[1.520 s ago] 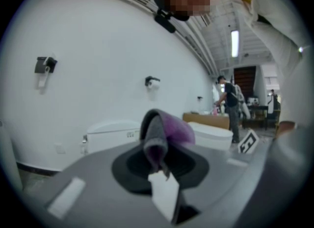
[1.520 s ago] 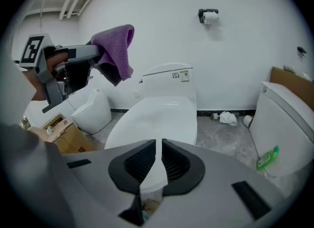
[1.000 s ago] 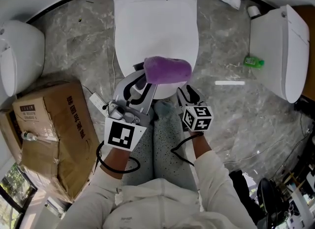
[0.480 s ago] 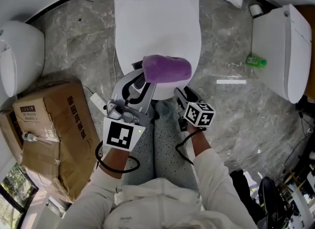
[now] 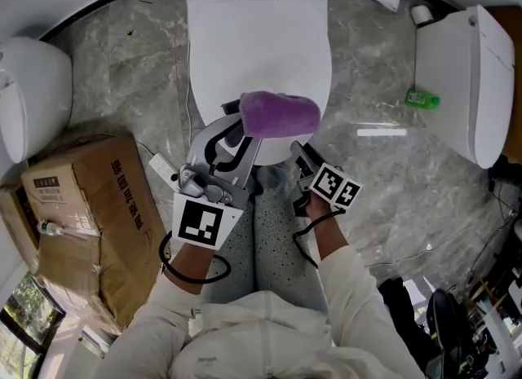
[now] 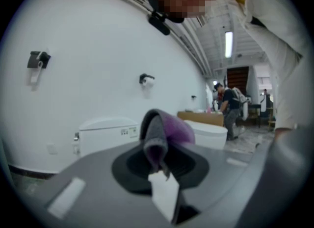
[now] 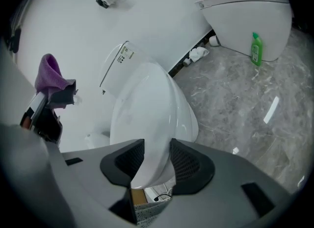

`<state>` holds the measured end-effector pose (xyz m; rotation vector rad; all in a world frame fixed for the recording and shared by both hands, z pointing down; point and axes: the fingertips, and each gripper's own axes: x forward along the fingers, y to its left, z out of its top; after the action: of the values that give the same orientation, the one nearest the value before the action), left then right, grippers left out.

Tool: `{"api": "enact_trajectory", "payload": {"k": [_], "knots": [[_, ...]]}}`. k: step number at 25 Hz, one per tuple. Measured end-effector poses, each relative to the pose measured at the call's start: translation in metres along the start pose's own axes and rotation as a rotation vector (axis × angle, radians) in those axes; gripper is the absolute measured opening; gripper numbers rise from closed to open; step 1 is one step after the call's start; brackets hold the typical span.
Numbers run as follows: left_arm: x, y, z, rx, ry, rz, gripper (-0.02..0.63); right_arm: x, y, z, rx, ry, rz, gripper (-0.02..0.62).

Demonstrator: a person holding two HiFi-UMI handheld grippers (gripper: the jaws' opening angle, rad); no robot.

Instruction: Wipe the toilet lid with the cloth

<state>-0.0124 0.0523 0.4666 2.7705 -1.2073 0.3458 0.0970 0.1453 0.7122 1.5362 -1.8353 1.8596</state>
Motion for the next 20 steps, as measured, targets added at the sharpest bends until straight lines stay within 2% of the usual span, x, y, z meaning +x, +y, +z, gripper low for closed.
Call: {"api": "enact_trajectory", "payload": {"k": [3, 10, 12, 14, 20], "knots": [[0.0, -0.001, 0.004, 0.004, -0.001, -0.007, 0.057, -0.007, 0.003, 0.004, 0.054, -0.03, 0.001, 0.148], [-0.005, -0.001, 0.02, -0.022, -0.02, -0.01, 0.057, -0.029, 0.029, 0.018, 0.185, -0.102, 0.104, 0.147], [-0.007, -0.001, 0.028, -0.026, -0.026, -0.011, 0.057, -0.036, 0.035, 0.023, 0.19, -0.116, 0.104, 0.144], [-0.009, -0.001, 0.037, -0.027, -0.032, -0.011, 0.057, -0.044, 0.043, 0.028, 0.187, -0.129, 0.094, 0.099], [-0.016, 0.004, 0.06, -0.036, -0.031, 0.001, 0.057, -0.062, 0.07, 0.046, 0.173, -0.135, 0.087, 0.097]]}}
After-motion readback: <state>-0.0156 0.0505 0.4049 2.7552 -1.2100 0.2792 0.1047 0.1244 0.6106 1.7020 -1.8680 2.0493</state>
